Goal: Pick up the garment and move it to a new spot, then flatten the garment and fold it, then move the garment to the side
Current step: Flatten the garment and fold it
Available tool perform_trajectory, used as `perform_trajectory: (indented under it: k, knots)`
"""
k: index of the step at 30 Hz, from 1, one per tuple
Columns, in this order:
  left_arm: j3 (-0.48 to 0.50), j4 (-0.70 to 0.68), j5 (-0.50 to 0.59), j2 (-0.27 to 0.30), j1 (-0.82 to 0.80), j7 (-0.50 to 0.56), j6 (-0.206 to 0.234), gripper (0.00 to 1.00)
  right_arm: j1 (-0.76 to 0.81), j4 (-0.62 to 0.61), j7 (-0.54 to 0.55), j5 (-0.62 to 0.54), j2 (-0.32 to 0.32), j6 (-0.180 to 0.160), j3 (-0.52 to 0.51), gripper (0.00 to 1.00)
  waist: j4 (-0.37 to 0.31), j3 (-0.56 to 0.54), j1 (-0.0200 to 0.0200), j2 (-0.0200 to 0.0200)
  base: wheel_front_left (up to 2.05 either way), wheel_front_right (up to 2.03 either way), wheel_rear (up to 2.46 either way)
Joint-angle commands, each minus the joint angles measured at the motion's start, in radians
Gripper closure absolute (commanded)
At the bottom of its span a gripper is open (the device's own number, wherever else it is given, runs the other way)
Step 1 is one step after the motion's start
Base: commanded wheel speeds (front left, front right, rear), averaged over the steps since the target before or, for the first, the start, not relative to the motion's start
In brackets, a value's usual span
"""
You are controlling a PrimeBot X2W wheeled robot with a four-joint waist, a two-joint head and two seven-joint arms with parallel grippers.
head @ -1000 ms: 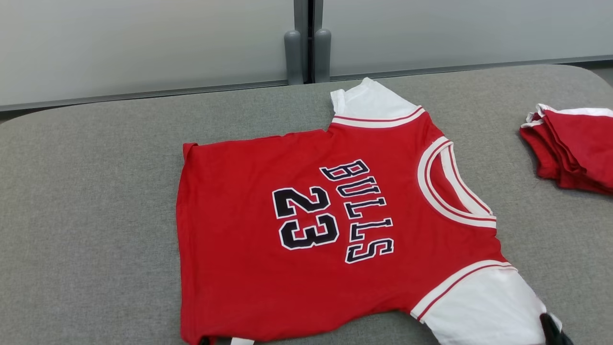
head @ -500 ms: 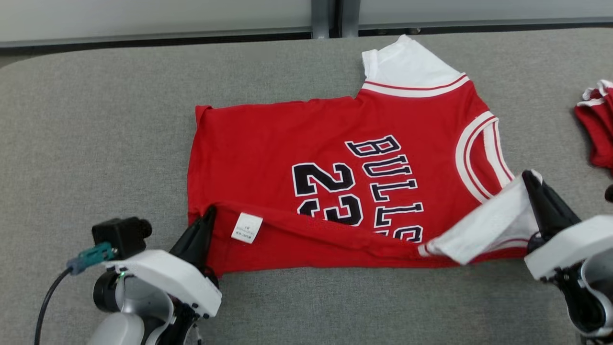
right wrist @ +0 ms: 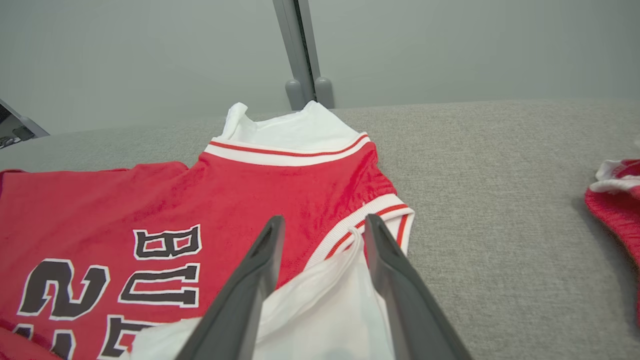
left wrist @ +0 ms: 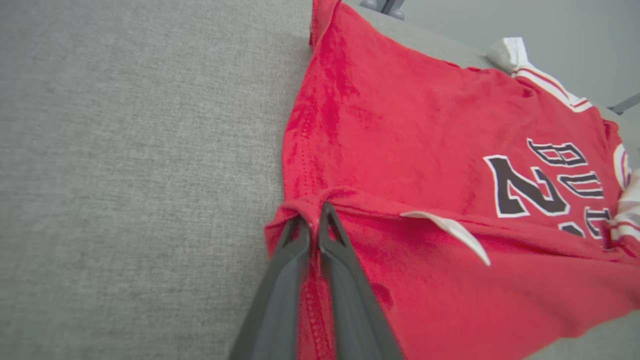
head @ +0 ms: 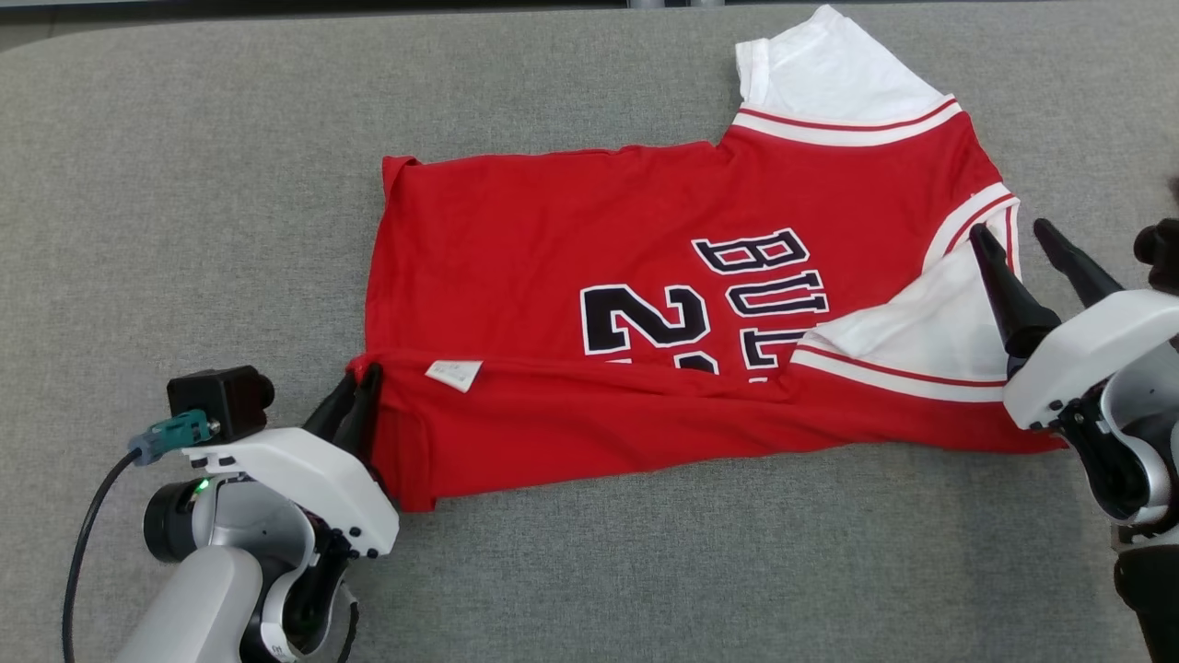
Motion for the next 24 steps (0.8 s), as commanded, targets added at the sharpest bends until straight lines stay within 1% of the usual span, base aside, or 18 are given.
perform_trajectory:
  k: [1,5,6,8,11,14,17,21,22,23,24]
  knots:
    - [0.013,-0.005,0.0,0.006,0.021,-0.013,0.013,0.0,0.021,-0.013,-0.01,0.015,-0.02,0.0,-0.003,0.0,0.002,-0.009,0.0,0.0,0.0,0.0,0.0]
    - [0.018,-0.051,0.006,0.027,0.078,-0.025,0.025,0.0,0.118,-0.093,0.009,0.002,-0.081,0.0,0.003,0.0,-0.003,-0.029,0.0,0.0,0.0,0.0,0.0]
    - [0.016,-0.07,-0.003,0.023,0.098,-0.024,0.025,0.0,0.15,-0.115,0.02,-0.002,-0.095,0.0,-0.003,0.0,-0.005,-0.032,0.0,0.0,0.0,0.0,0.0]
    - [0.005,-0.109,0.006,0.033,0.136,-0.019,0.035,0.0,0.219,-0.165,0.05,-0.009,-0.124,0.0,-0.009,0.0,-0.008,-0.033,0.0,0.0,0.0,0.0,0.0]
    - [-0.015,-0.168,-0.002,0.022,0.179,-0.006,0.05,0.0,0.306,-0.228,0.102,-0.036,-0.155,0.0,-0.019,0.0,-0.018,-0.02,0.0,0.0,0.0,0.0,0.0]
    - [-0.035,-0.184,-0.002,0.017,0.207,0.009,0.061,0.0,0.353,-0.262,0.141,-0.059,-0.155,0.0,-0.044,0.0,-0.022,-0.002,0.0,0.0,0.0,0.0,0.0]
    - [-0.055,-0.171,0.012,0.015,0.215,0.015,0.067,0.0,0.366,-0.276,0.17,-0.091,-0.151,0.0,-0.051,0.0,-0.02,0.015,0.0,0.0,0.0,0.0,0.0]
    - [-0.074,-0.151,0.014,0.012,0.203,0.024,0.052,0.0,0.346,-0.268,0.207,-0.132,-0.152,0.0,-0.053,0.0,-0.007,0.031,0.0,0.0,0.0,0.0,0.0]
    - [-0.082,-0.143,0.017,0.017,0.198,0.033,0.043,0.08,0.345,-0.263,0.222,-0.138,-0.152,0.0,-0.05,0.0,-0.004,0.033,0.0,0.0,0.0,0.0,0.0]
    - [-0.087,-0.138,0.017,0.017,0.194,0.033,0.039,0.53,0.343,-0.257,0.235,-0.144,-0.153,0.0,-0.049,0.0,0.0,0.034,0.0,0.0,0.0,0.0,0.0]
    - [-0.09,-0.134,0.016,0.015,0.187,0.035,0.035,1.0,0.337,-0.251,0.247,-0.15,-0.157,0.0,-0.05,0.0,0.003,0.035,0.0,0.0,0.0,0.0,0.0]
